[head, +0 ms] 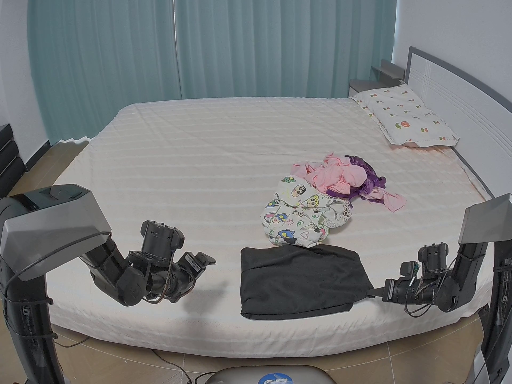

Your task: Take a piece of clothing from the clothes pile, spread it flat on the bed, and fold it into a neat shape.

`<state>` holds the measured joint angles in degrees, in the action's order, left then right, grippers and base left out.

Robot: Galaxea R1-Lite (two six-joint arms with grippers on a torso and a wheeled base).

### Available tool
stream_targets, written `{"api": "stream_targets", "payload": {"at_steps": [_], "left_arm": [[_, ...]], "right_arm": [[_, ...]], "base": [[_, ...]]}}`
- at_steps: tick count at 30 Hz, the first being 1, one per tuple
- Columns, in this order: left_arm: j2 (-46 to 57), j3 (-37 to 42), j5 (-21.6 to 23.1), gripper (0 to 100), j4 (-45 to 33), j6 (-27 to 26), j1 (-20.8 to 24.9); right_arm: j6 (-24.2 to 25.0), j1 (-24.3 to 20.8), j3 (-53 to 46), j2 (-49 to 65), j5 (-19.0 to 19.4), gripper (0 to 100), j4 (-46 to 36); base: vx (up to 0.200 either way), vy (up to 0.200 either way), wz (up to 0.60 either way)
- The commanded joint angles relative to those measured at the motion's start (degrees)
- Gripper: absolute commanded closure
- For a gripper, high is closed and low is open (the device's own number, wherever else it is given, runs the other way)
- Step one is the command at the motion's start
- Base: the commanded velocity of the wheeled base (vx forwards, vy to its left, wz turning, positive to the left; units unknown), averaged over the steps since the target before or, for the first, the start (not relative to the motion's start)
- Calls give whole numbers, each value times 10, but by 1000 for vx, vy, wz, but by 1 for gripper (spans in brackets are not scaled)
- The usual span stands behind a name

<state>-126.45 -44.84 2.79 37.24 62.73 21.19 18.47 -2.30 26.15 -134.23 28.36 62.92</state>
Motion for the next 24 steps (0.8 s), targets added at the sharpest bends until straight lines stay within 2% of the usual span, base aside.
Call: {"api": "stream_targets", "payload": {"at_steps": [1,7,15,16,24], "left_arm": [[-1,0,0,0,0,0,0],[-1,0,0,0,0,0,0],[-1,0,0,0,0,0,0],[-1,0,-1,0,0,0,0],[-1,0,0,0,-1,0,0]], "right_arm": [[-10,6,0,8,0,100,-7],[-23,30,7,5,0,100,-10],[-40,24,5,1,0,100,-24],[-42,24,5,0,0,0,-24],[-40,28,22,5,-1,0,-13]], "base": [[0,0,0],[0,0,0],[0,0,0],[0,0,0],[0,0,0]]}}
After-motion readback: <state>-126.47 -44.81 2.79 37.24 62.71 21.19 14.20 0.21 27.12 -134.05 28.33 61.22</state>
